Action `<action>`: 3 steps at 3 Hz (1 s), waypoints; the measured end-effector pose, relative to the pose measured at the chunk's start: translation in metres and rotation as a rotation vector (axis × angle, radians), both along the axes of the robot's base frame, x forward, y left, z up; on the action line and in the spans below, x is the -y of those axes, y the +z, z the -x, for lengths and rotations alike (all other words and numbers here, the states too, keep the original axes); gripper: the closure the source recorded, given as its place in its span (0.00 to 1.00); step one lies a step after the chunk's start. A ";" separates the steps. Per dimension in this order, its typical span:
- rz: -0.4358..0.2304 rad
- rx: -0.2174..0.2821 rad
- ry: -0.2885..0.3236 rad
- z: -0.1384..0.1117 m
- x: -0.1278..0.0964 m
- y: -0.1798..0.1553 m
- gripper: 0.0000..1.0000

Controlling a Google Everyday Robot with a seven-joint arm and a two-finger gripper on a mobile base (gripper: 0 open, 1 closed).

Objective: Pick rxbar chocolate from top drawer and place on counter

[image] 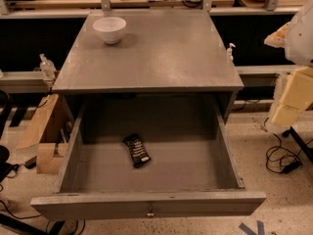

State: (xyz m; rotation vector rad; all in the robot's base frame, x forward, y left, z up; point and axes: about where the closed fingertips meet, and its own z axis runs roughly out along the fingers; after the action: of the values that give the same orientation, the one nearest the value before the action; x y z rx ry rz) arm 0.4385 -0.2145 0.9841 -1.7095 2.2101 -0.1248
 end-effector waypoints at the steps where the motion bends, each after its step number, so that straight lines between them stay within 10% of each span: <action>1: -0.005 0.006 -0.004 -0.004 -0.003 -0.001 0.00; 3: -0.121 -0.134 -0.178 -0.057 -0.028 -0.062 0.00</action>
Offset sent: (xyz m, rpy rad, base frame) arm 0.0741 0.0480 -0.0779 0.2008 0.1944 -0.1682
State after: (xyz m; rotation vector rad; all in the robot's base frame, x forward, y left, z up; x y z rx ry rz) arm 0.4959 -0.1870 0.9224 -1.4962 2.4115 0.0818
